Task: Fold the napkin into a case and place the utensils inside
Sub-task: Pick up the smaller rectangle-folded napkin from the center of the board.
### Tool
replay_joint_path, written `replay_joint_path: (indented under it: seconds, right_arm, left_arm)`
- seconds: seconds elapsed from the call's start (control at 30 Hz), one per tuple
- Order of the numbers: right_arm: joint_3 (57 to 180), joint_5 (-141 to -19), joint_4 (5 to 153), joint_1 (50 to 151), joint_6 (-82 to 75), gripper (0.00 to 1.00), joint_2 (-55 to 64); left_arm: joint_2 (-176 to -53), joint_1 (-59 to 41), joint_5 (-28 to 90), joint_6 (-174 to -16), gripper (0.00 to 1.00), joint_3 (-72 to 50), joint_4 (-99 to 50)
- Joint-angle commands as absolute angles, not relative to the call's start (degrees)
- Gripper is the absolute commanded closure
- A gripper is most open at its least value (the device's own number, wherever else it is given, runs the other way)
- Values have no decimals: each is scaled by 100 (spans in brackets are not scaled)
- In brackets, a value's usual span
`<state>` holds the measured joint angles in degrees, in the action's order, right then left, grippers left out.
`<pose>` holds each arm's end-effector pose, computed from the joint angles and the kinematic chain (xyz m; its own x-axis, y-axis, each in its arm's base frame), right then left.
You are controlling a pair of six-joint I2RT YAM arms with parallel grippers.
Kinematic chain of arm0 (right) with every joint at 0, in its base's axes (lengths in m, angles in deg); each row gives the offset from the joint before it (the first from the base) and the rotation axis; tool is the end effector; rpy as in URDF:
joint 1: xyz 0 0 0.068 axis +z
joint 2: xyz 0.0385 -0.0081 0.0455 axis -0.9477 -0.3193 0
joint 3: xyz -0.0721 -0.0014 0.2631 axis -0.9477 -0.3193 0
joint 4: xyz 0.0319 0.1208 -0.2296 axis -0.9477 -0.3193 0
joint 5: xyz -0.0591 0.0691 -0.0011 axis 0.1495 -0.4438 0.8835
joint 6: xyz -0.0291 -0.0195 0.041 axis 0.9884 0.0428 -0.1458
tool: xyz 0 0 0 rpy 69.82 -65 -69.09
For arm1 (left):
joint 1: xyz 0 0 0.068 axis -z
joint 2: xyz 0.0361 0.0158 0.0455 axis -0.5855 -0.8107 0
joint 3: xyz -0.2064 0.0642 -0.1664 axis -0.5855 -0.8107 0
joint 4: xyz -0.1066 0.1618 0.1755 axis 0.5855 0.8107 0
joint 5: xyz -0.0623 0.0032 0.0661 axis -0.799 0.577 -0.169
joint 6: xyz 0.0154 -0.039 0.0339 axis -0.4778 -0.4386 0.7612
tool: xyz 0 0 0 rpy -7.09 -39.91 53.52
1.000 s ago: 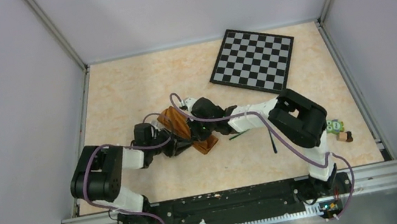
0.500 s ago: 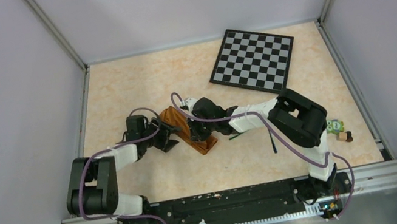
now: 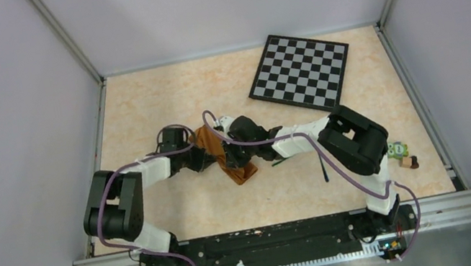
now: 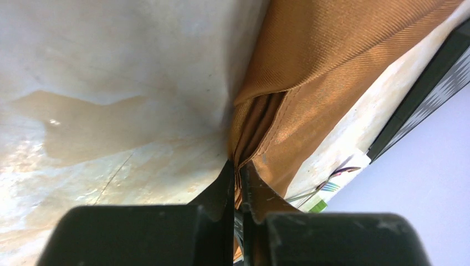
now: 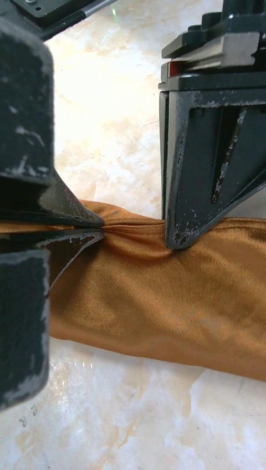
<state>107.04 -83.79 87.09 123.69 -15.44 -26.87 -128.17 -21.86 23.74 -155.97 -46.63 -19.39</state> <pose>0.2451 0.3293 0.1451 -0.6544 -0.3382 -0.6763 -0.6982 0.6136 0.3687 0.2627 -0.0753 0.1296 -0.6019 -0.7973 0.0456 -0.6518 0.4575 -0.6048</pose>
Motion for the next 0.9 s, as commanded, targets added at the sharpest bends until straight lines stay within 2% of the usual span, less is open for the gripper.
replay_joint_path:
  seconds: [0.0, 0.1, 0.27, 0.33, 0.4, 0.53, 0.87]
  right_arm:
    - [10659, -8369, 8618, 12413, -1317, 100, -2555]
    - [10611, -8256, 8685, 12491, -1177, 97, -2378]
    - [10411, -7555, 9033, 12909, -493, 60, -1780]
    - [10296, -7235, 9279, 13128, -202, 48, -1559]
    - [10262, -6923, 9409, 13281, 40, 42, -1456]
    - [10117, -6548, 9733, 13499, 521, 38, -1468]
    - [10513, -5576, 9525, 14080, 1167, 39, -2246]
  left_arm:
    - [-13218, -2160, 3103, -15417, 100, -4694, -1461]
    - [-13156, -2160, 2948, -15270, 100, -4680, -1450]
    - [-12999, -2167, 2501, -15156, 100, -4233, -709]
    - [-12953, -2169, 2370, -15124, 100, -4092, -418]
    - [-12878, -2169, 2297, -15116, 100, -4030, -238]
    - [-12821, -2222, 2175, -15075, 100, -4010, -92]
    - [-12781, -2422, 1465, -15146, 100, -4125, -132]
